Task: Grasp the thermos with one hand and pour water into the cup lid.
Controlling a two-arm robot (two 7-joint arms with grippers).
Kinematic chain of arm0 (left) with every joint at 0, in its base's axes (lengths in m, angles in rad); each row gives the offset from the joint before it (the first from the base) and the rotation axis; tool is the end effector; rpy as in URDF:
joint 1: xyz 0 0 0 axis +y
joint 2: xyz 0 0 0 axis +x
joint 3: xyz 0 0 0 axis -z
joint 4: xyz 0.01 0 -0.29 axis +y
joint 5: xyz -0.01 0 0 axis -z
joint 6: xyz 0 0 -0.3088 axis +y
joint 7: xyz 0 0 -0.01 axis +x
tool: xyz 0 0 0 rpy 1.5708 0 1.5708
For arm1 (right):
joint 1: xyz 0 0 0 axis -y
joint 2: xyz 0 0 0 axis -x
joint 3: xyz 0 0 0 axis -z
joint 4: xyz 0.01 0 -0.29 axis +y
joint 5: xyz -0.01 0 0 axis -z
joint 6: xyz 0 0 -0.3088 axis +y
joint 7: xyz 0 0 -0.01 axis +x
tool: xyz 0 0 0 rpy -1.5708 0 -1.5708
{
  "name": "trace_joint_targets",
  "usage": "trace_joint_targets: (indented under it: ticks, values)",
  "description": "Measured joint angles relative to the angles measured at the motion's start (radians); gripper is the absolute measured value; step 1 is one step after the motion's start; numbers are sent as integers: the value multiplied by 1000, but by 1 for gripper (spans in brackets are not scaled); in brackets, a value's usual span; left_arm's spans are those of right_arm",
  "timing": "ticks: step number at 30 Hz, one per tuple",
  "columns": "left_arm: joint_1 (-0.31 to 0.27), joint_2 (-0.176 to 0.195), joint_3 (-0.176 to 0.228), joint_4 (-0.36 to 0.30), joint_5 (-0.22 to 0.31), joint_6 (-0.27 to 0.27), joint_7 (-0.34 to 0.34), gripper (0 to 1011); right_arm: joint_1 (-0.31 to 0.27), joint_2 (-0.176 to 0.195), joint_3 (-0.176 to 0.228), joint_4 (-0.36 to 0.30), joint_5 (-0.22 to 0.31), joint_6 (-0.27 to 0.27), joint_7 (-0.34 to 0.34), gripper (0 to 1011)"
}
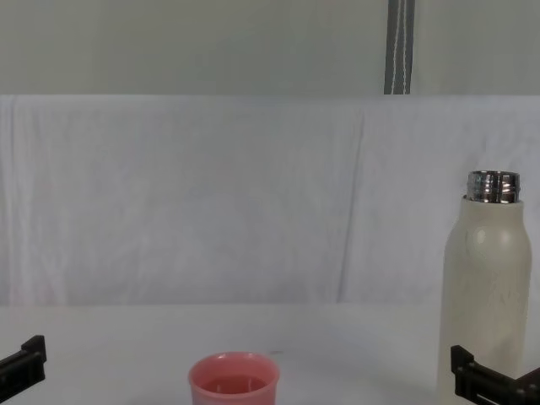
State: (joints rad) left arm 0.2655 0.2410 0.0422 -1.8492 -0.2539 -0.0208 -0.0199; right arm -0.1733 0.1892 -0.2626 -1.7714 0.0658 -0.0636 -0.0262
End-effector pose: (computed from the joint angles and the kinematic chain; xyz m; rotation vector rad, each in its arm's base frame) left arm 0.2529 0.0375 -0.2853 -0.0381 0.0141 1.4459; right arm 0.2658 0.0383 -0.2976 -0.0032 -0.0888 -1.3019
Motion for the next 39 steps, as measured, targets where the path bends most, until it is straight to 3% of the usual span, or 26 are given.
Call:
trace_joint_targets:
  ticks: [39]
  values:
    - [0, 0, 0, 0, 0, 0, 0, 1001, 0, 0, 0, 0, 0, 0, 0, 1000]
